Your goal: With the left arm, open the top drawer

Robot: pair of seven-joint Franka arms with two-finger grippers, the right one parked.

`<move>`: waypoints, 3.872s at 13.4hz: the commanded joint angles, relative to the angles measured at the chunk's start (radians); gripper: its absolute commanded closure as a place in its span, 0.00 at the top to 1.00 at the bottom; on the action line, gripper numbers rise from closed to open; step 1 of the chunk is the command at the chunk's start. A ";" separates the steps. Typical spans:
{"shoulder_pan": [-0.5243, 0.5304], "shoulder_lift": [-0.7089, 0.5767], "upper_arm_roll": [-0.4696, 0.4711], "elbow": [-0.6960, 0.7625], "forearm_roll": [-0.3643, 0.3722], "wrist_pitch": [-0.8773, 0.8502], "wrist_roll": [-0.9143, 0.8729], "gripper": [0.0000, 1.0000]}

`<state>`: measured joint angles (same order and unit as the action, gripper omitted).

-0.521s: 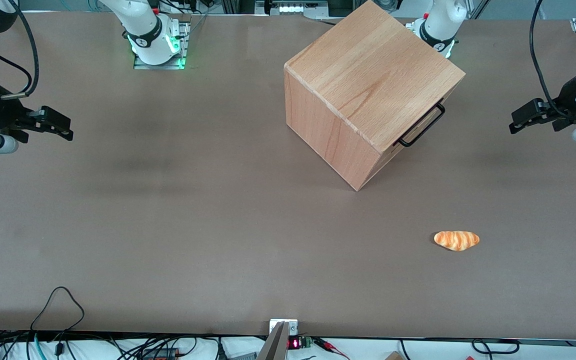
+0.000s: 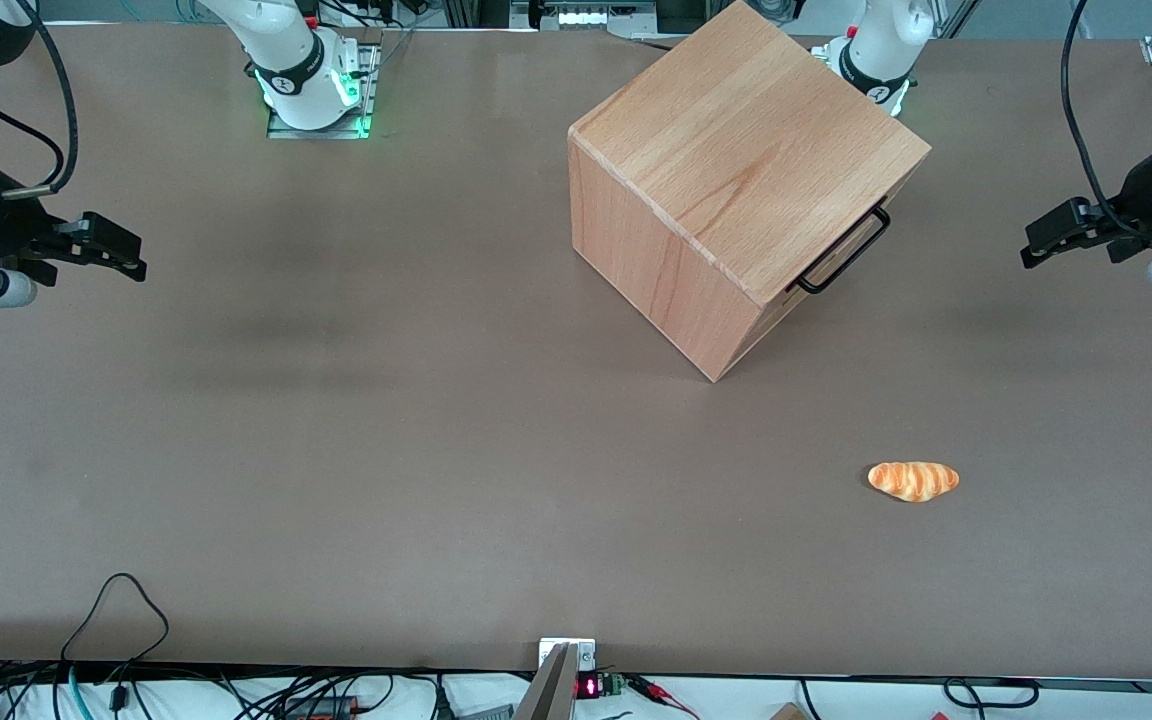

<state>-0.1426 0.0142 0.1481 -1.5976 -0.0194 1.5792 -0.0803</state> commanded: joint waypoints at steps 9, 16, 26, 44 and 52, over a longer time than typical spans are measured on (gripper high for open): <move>-0.018 0.050 -0.001 -0.195 -0.109 0.097 0.065 1.00; -0.028 0.038 -0.051 -0.331 -0.178 0.189 0.264 1.00; -0.028 -0.030 -0.110 -0.447 -0.200 0.234 0.516 1.00; -0.026 0.004 -0.113 -0.486 -0.238 0.323 0.709 1.00; -0.020 0.061 -0.061 -0.470 -0.235 0.390 0.711 1.00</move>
<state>-0.1700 0.0495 0.0461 -2.0710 -0.2347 1.9119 0.5972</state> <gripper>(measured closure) 0.000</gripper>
